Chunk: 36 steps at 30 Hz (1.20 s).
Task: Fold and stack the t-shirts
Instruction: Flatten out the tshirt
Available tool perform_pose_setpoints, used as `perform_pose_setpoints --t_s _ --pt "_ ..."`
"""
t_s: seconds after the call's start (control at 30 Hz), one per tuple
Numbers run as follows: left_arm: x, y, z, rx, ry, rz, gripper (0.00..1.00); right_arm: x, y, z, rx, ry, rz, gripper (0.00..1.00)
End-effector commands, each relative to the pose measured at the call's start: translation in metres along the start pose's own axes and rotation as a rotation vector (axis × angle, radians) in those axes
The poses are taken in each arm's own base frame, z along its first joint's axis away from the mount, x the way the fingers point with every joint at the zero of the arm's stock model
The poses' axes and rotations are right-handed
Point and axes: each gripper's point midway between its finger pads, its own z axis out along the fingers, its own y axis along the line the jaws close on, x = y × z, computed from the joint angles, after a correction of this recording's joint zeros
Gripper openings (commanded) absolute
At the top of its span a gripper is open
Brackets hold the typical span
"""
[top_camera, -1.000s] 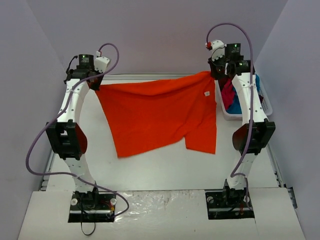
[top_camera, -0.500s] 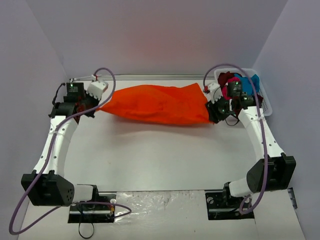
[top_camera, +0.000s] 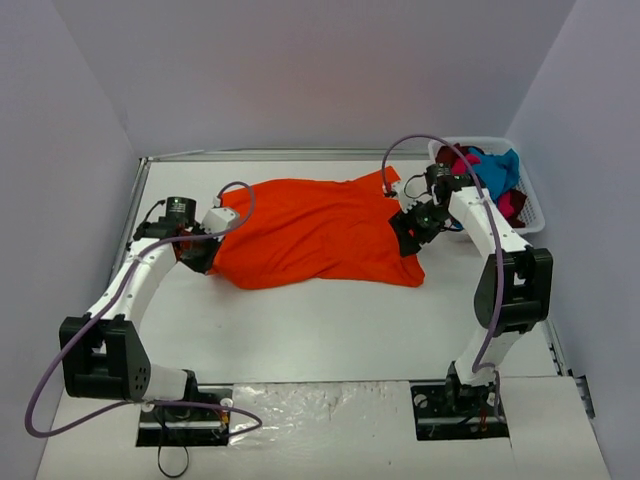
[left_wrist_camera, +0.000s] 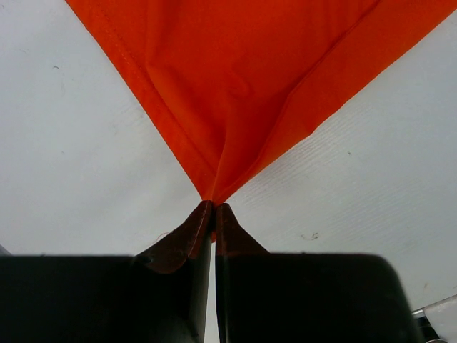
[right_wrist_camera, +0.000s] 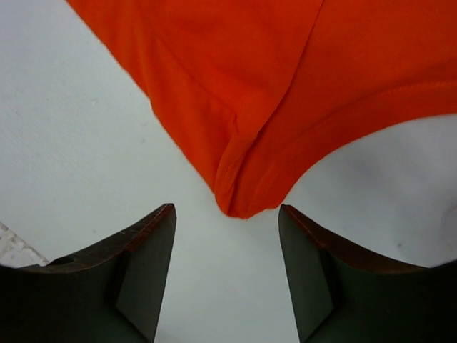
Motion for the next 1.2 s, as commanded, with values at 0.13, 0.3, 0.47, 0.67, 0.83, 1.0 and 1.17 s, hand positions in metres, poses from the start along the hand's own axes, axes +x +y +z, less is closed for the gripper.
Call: perform_pose_setpoints --t_s 0.13,0.3,0.47,0.67,0.83,1.0,1.17 --pt "-0.019 0.006 -0.002 -0.019 -0.052 0.000 0.02 -0.026 -0.018 0.038 -0.088 0.027 0.024 0.50" --pt "-0.015 0.007 0.003 -0.018 -0.039 -0.005 0.02 -0.022 -0.020 0.067 -0.121 0.085 0.019 0.46" --pt "-0.013 0.006 0.005 -0.014 -0.034 -0.006 0.02 -0.016 -0.013 0.080 -0.152 0.114 0.015 0.43" --pt "-0.013 0.005 0.008 -0.009 -0.032 -0.010 0.02 -0.009 -0.008 0.082 -0.154 0.133 0.010 0.19" --pt "-0.017 0.009 0.004 -0.026 -0.042 -0.020 0.02 -0.013 -0.008 0.063 -0.106 0.115 0.004 0.00" --pt "-0.053 0.036 -0.022 -0.108 -0.129 -0.043 0.02 -0.037 -0.025 0.024 0.023 0.041 -0.011 0.00" --pt "-0.108 0.080 -0.037 -0.196 -0.198 -0.096 0.02 -0.100 -0.075 -0.033 0.199 -0.138 0.017 0.00"
